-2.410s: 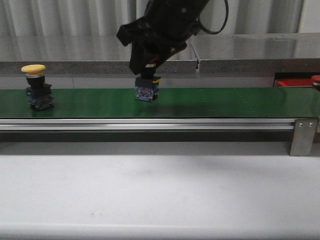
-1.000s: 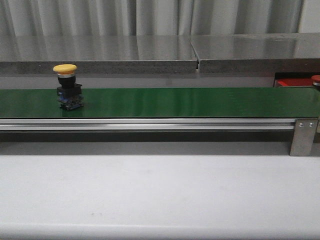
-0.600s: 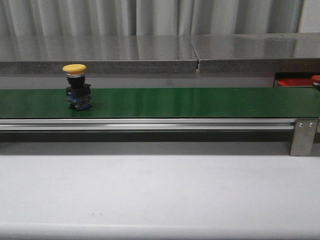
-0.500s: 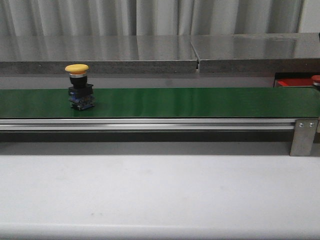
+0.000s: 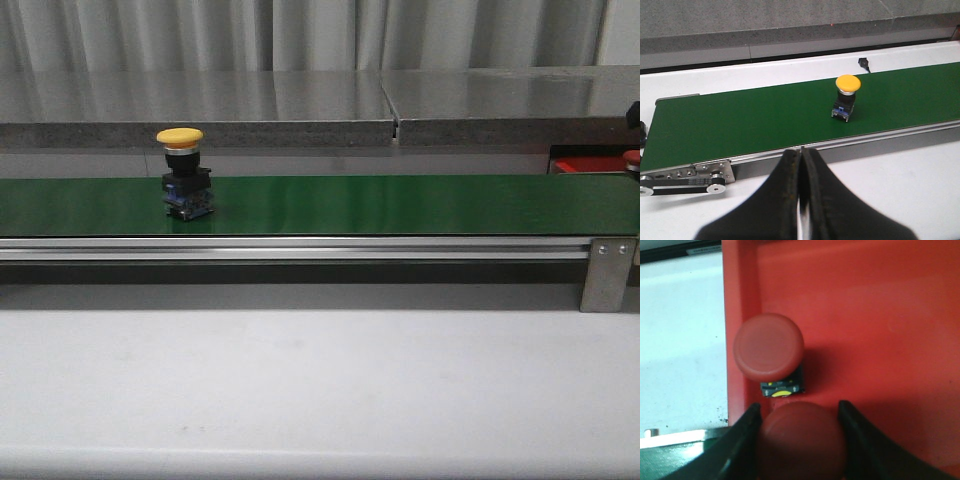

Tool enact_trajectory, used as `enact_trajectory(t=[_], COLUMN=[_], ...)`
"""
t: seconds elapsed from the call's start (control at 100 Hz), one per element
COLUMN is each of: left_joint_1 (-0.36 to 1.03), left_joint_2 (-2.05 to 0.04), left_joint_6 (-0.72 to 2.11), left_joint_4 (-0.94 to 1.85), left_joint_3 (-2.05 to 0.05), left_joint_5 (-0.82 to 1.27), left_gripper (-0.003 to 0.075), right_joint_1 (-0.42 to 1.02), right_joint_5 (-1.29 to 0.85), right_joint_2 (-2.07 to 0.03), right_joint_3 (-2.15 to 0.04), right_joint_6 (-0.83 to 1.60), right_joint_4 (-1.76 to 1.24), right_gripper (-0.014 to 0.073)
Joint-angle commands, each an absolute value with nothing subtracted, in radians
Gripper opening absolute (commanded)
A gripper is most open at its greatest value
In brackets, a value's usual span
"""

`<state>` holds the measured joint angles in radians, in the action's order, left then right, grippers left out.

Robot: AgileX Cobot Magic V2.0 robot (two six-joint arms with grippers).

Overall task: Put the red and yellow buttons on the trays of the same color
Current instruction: 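Carry the red button with the right gripper and release it in the red tray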

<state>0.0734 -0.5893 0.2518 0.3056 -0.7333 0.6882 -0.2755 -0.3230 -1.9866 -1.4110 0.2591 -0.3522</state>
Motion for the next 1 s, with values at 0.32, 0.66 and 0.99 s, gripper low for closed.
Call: enact_trajectory(t=[0.32,0.66,0.99], left_joint_1=[0.081,0.081,0.081], left_joint_2=[-0.590,-0.590,-0.590], left_joint_6=[0.249,0.249,0.249], left_joint_4=[0.325,0.325,0.325], left_joint_3=[-0.762,-0.762,-0.762], left_joint_5=[0.622,0.622,0.622], left_gripper=[-0.0020,-0.0020,-0.0020], right_joint_1=[-0.282,-0.282,-0.269], right_joint_5=[-0.272,-0.270,-0.289], right_joint_2=[-1.960,-1.929,-1.764], right_joint_3=[-1.446,-1.446,-1.393], right_joint_6=[0.258,0.258,0.292], right_joint_4=[-0.366,-0.366,-0.365], right_gripper=[0.0391,0.0552,0.0552])
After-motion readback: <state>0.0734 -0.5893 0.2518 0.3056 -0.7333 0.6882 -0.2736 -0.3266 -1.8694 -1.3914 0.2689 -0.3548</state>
